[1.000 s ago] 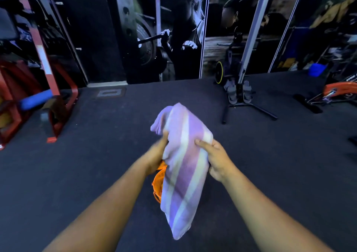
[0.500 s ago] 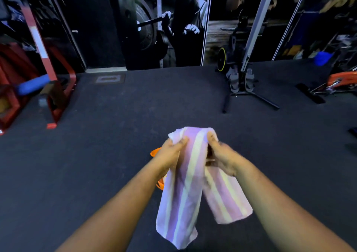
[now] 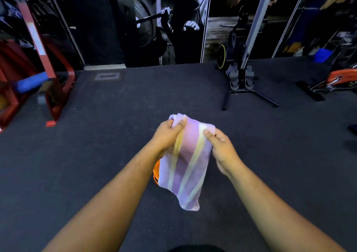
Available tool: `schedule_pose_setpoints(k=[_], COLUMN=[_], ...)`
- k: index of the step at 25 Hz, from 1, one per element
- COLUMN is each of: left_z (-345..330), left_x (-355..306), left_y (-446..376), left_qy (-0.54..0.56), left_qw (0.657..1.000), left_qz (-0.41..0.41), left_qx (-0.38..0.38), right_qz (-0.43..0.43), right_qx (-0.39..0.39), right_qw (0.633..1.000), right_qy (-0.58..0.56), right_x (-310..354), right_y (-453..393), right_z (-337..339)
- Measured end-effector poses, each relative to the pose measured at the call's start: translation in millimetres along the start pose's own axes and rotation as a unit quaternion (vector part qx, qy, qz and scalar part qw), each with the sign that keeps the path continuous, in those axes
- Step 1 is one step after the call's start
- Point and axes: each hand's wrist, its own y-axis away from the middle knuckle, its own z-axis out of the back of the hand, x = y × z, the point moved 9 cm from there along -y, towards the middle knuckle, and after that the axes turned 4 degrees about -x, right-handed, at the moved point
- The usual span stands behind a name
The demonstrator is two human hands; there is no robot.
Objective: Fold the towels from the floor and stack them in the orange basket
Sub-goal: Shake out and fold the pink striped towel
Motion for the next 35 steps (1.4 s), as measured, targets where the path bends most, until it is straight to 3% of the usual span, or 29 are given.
schedule_pose_setpoints(k=[2,4,8,11,14,16,18,20,23,27,30,32,34,35], left_z=[-12,-28,-13,-9,-14,-21,-25,-32,-37,-30,-23,-1,19,22], left_x=[23,44,18,1,11,10,12,13,17,39,59,77,91,92], left_y=[10,21,13,7,11,18,19,21,22,22,28,23,15,13], left_qy=[0.084,0.088,0.191,0.152,0.242,0.338,0.351,0.284,0.187,0.146,0.197,0.303,0.373,0.392], left_qw=[0.990,0.981,0.980,0.987,0.964,0.925,0.920,0.945,0.973,0.984,0.974,0.946,0.916,0.908], left_qz=[0.083,0.093,0.003,-0.008,0.061,0.087,0.081,0.043,0.000,0.029,0.071,0.114,0.139,0.142], left_qx=[0.080,0.144,0.062,0.045,0.096,0.152,0.156,0.157,0.134,0.097,0.082,0.004,-0.047,-0.044], right_qz=[-0.039,-0.047,0.064,0.088,0.086,0.173,0.249,0.203,0.176,0.046,-0.039,-0.059,-0.094,-0.098], right_qx=[0.001,0.039,0.032,0.004,-0.072,-0.165,-0.132,-0.021,0.005,0.012,-0.059,-0.155,-0.236,-0.251], right_qw=[0.997,0.998,0.993,0.979,0.957,0.916,0.899,0.906,0.905,0.986,0.997,0.986,0.965,0.951], right_qy=[-0.070,-0.025,0.093,0.182,0.266,0.323,0.337,0.371,0.388,0.158,0.028,0.017,0.065,0.153], right_x=[6,11,37,44,40,55,57,34,12,1,-6,-16,-31,-32], right_y=[-7,-13,-32,-41,-39,-18,7,19,14,1,-10,-23,-29,-29], right_z=[-2,-6,6,6,18,27,4,-31,-32,-15,10,53,98,111])
